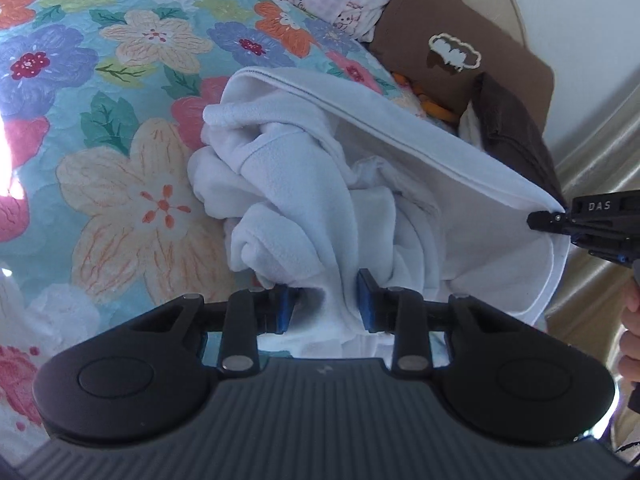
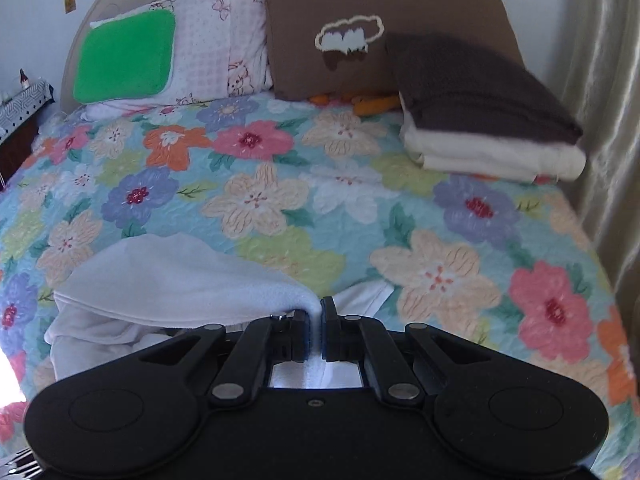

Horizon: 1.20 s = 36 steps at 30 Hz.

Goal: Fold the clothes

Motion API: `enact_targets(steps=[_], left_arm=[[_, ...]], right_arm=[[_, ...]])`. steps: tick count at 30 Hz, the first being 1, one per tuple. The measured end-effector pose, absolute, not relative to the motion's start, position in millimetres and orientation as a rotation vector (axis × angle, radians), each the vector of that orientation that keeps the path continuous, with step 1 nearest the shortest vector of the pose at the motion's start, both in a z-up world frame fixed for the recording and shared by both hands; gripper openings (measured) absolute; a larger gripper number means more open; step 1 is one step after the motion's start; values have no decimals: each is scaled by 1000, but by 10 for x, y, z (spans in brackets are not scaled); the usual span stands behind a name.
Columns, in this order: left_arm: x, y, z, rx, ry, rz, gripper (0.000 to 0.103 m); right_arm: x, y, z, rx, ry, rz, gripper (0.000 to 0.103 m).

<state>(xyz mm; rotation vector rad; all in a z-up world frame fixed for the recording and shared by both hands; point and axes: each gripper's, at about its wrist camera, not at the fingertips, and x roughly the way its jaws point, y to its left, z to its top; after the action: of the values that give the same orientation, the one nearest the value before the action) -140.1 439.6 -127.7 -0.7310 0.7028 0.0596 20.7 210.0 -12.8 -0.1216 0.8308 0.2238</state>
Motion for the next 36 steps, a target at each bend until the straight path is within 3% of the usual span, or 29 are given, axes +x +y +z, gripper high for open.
enact_targets(steps=[10,11,16,19,24,36], left_arm=[[-1522,4522,-1287,-762,673,121,31],[-1520,4526,-1286,-764,669,119,27],[-1461,4507,-1262,-743,655,108,25],[-1454,4467,-1262,-706,658,111,25],[-1480,4493,-1256,-717,646,102,21],[-1447,4357,-1163,-643,656,105,21]], right_arm=[[136,2366,361,-364,759,178,5],[165,2399,414,-398,760,165,5],[136,2589,672,-416,862,118,5],[-34,2839,688,-563,882,148,4],[-487,3155,763,-1020,725,186,4],[-598,3154,864,-1127,703,216,4]])
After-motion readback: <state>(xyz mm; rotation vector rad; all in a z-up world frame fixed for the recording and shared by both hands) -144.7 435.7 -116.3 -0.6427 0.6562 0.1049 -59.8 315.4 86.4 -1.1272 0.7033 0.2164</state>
